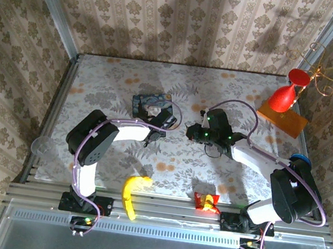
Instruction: Unlock the padlock with the key
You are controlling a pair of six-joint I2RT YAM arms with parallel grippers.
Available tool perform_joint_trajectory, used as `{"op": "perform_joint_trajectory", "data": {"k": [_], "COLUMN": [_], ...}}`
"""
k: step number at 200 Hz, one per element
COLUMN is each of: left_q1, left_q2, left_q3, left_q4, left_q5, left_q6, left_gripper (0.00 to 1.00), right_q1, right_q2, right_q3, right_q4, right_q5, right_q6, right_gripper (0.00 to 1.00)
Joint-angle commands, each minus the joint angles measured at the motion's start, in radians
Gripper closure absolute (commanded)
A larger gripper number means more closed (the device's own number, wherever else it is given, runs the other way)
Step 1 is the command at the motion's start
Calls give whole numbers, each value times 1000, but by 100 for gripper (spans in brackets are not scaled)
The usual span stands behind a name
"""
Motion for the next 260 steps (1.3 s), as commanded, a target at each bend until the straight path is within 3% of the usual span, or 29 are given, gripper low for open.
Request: {"op": "perform_joint_trajectory", "data": {"k": [1,75,121,170,260], "left_q1": [12,21,19,3,-8], "left_q2": [18,-4,-18,24,13], "left_q3": [15,13,39,166,157], "left_q4": [7,28,2,-143,-79], "left_q5": [9,77,212,328,458], "left_q6": [20,-8,-83,-138,-277], "left_gripper": [53,71,72,77,81], "right_q1": [-5,-5,-5,-3,6], "right_q2": [-19,-13,38,116,161], "right_q3": [-20,-63,-184,-276,-313], "right_q4": [26,64,264,461,553], "right_q5": [-2,10,-42,-138,-172], "right_q6": [13,20,42,48,52], "right_gripper": [100,100,100,100,100]}}
